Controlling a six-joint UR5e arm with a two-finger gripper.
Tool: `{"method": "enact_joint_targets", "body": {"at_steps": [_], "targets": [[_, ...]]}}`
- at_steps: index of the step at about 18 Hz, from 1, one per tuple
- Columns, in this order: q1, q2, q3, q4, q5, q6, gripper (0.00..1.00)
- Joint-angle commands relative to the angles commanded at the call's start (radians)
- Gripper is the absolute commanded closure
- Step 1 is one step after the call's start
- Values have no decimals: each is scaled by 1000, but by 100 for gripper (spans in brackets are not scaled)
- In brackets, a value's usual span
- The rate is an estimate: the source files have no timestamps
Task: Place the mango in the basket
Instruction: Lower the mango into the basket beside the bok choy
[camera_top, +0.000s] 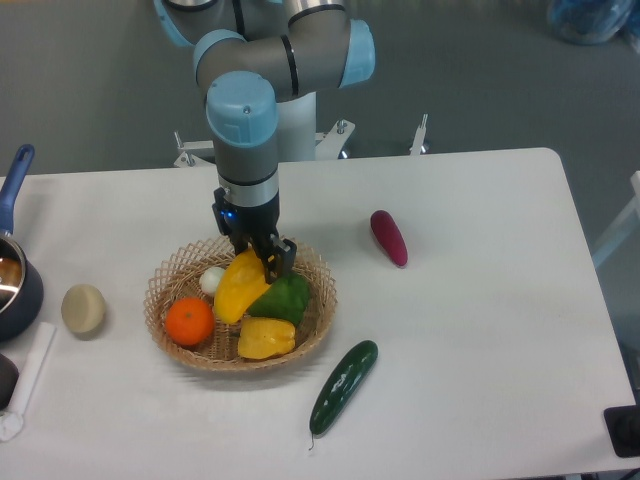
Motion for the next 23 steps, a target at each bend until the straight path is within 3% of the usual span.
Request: {"method": "enact_joint_targets", "body": {"at_steps": [13, 16, 18, 22, 23], "targets": [[0, -21, -35, 0, 24, 3, 53], [0, -25, -37, 0, 49, 3, 39], [0, -23, -35, 2, 51, 21, 18], [2, -17, -23, 6, 51, 31, 1], [2, -17, -23, 8, 51, 31, 0]]}}
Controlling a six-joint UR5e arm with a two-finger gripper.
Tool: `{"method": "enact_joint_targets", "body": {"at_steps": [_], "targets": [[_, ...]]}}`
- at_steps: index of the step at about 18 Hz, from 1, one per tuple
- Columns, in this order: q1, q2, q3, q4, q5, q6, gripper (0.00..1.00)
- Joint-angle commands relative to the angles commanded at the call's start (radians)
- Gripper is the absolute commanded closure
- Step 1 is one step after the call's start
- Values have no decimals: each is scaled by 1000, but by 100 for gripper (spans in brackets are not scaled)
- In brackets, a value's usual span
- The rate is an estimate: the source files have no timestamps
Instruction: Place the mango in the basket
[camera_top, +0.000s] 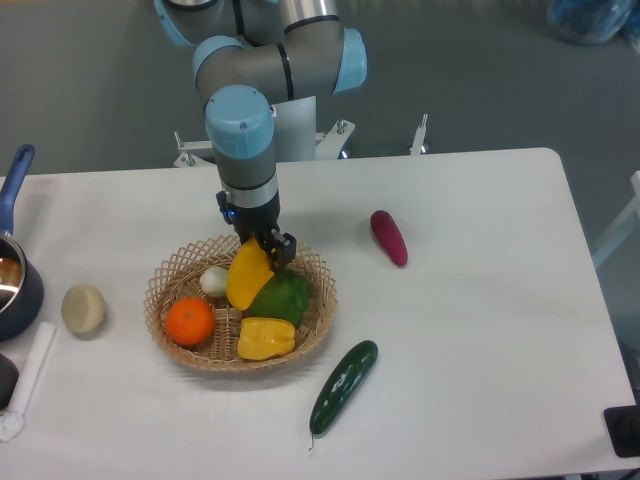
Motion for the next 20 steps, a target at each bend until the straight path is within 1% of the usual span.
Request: {"method": "enact_joint_targets", "body": {"at_steps": [4, 6, 8, 10, 11, 13, 14, 17, 18, 20], "targets": [[2, 8, 8, 0, 2, 0, 0], [6, 17, 34, 0, 2, 0, 0], [26, 18, 96, -2, 23, 2, 0], [90, 15, 158, 0, 46, 5, 0], [142, 5, 217, 5, 41, 2, 0], [184, -38, 316, 8, 47, -2, 0], [208, -54, 351, 6, 51, -2, 0], [265, -61, 425, -2, 55, 11, 0], [273, -70, 455, -8, 72, 23, 0], [282, -80, 495, -34, 118, 61, 0]]}}
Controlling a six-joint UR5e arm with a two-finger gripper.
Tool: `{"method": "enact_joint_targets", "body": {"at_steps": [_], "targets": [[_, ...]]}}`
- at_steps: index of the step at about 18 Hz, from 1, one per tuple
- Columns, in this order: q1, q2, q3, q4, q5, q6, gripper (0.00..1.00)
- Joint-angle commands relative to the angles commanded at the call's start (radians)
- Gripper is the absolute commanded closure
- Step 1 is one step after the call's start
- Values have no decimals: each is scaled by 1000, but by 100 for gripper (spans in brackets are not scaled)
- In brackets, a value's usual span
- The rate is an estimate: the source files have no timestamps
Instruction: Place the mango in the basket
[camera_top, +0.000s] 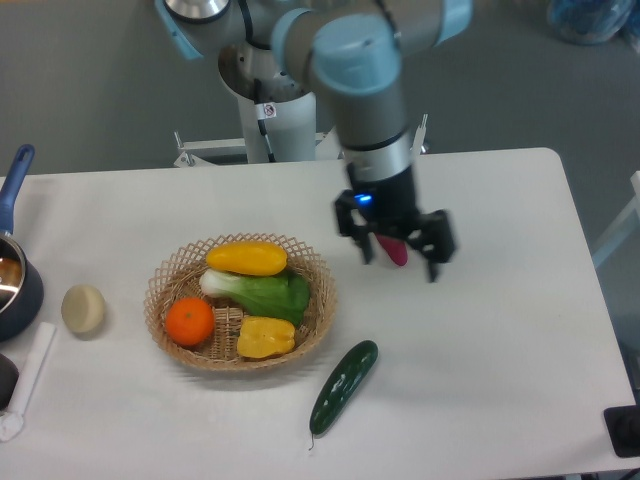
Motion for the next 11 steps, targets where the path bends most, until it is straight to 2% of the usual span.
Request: {"method": "enact_joint_targets", "body": {"at_steps": [2, 4, 5, 9, 11], "targets": [[21, 5, 40, -55, 16, 44, 0], [48, 9, 81, -159, 20, 101, 0], [72, 11, 92, -192, 19, 136, 0], [162, 72, 89, -252, -12, 271, 0], [243, 115, 80, -302, -96, 377, 0]]}}
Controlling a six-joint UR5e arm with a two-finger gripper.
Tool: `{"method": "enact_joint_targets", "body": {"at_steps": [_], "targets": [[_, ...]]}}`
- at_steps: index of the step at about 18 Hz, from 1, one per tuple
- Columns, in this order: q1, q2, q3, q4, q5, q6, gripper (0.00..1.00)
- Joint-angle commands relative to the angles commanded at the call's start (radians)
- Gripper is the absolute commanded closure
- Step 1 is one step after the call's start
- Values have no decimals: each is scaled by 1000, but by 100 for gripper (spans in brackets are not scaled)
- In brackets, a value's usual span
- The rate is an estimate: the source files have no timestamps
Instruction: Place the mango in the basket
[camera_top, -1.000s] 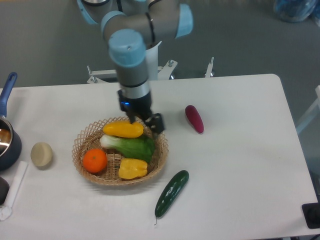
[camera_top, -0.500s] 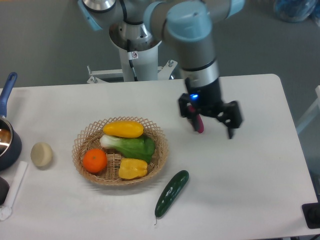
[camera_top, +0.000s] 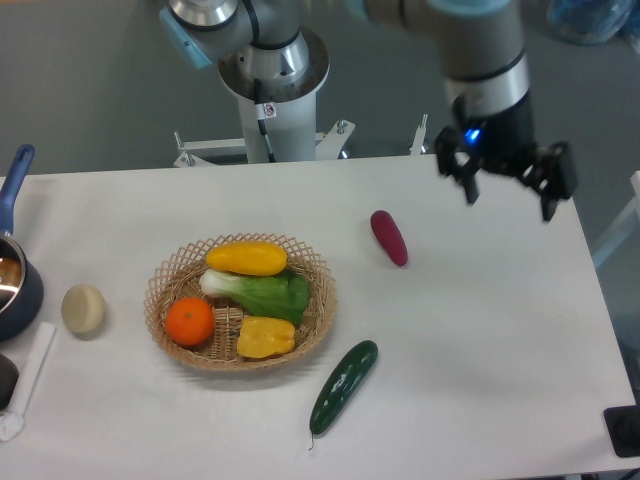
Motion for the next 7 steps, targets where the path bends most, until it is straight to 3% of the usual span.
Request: {"method": "enact_joint_targets", "body": {"at_steps": [3, 7], "targets": [[91, 45, -14, -54, -69, 120, 0], [174, 78, -41, -66, -138, 203, 0]]}}
